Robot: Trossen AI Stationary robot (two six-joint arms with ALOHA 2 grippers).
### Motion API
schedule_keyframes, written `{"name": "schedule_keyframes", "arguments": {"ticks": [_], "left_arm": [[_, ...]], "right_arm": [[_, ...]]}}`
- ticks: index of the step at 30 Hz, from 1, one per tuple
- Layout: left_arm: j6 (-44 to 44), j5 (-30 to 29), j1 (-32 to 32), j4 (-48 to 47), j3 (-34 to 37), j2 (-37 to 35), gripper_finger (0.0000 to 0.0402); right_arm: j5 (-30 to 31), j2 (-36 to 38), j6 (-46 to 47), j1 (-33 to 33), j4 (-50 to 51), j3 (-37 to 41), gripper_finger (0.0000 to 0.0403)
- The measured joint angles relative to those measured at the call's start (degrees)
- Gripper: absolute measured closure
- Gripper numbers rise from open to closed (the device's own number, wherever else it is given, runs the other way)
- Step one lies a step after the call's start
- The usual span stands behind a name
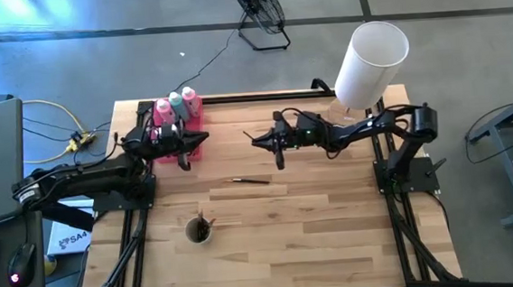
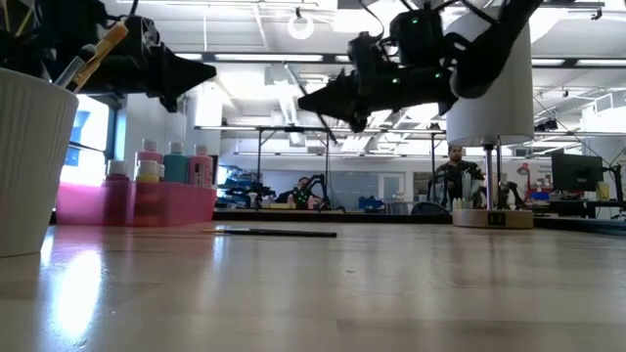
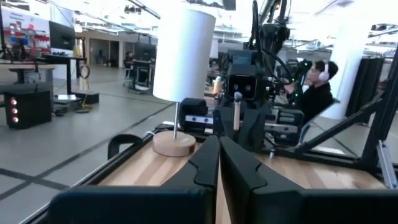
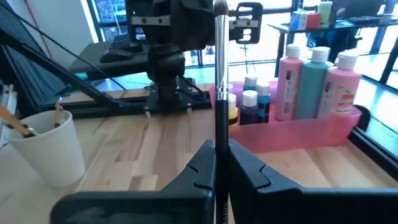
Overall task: Pick & Place Paint Supplies
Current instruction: Put the silver paintbrush into the light brown cup
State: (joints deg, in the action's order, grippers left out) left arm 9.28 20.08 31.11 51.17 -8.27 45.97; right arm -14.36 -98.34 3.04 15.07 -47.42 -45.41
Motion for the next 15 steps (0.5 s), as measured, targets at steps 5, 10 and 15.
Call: {"name": "schedule_keyframes", "arguments": {"ticks": [5,10,15], "left_arm": [[-3.41,3.23,-0.02,-0.34,0.0,0.01,0.0389],[-4.55,3.06,0.01,-0.67,-0.02,0.01,0.0373],[-4.52,4.05,0.01,-0.62,-0.04,0.01,0.0309]], "right_arm": [[-1.07,-5.11,-0.13,-0.21,0.01,-4.68,0.0392],[-1.94,-7.52,-0.35,-0.42,0.11,-8.72,0.0392],[-2.59,-10.75,-1.65,-1.83,0.43,-15.12,0.0392]]}}
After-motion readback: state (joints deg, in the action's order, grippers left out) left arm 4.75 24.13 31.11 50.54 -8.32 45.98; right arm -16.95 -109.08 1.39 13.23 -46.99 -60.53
